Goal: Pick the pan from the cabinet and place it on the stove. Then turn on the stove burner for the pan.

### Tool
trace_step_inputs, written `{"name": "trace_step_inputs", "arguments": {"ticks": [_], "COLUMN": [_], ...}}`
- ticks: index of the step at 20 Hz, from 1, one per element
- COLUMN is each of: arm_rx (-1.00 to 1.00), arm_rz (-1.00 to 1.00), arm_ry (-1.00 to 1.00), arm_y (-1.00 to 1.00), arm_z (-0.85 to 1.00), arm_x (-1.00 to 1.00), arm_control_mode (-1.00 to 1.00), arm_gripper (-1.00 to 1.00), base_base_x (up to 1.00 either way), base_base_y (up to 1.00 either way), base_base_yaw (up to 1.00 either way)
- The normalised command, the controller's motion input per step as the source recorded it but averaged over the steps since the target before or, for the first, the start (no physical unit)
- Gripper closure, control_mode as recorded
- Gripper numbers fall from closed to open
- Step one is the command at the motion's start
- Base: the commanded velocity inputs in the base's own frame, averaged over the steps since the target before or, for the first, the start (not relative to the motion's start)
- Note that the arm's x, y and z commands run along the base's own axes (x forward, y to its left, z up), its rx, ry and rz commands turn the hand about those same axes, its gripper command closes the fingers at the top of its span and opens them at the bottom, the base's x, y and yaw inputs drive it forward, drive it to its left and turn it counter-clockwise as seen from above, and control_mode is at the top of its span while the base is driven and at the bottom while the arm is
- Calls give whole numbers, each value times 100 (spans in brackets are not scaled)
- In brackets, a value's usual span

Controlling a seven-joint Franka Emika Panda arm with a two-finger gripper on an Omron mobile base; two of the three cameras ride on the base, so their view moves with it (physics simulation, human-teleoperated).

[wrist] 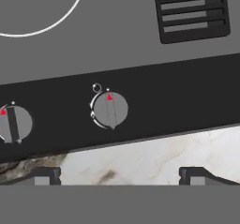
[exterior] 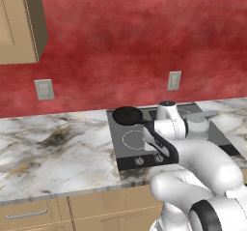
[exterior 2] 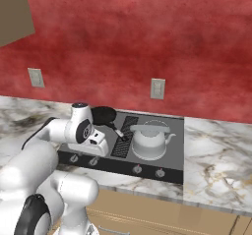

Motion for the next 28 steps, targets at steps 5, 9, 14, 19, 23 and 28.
{"name": "trace_step_inputs", "arguments": {"ticks": [5, 9, 14, 19, 23, 28], "arm_rx": [0, 0, 1, 2, 2, 2], "arm_rz": [0, 0, 0, 0, 0, 0], "arm_ry": [2, 2, 2, 2, 0, 0], "arm_y": [0, 0, 0, 0, 0, 0], "arm_z": [-20, -22, -20, -17, -15, -18], "arm_x": [18, 18, 9, 0, 0, 0], "arm_control_mode": [-100, -100, -100, -100, -100, -100], "arm_gripper": [-100, -100, -100, -100, -100, -100], "base_base_x": [0, 0, 0, 0, 0, 0], "base_base_y": [0, 0, 0, 0, 0, 0], "base_base_yaw": [0, 0, 0, 0, 0, 0]}}
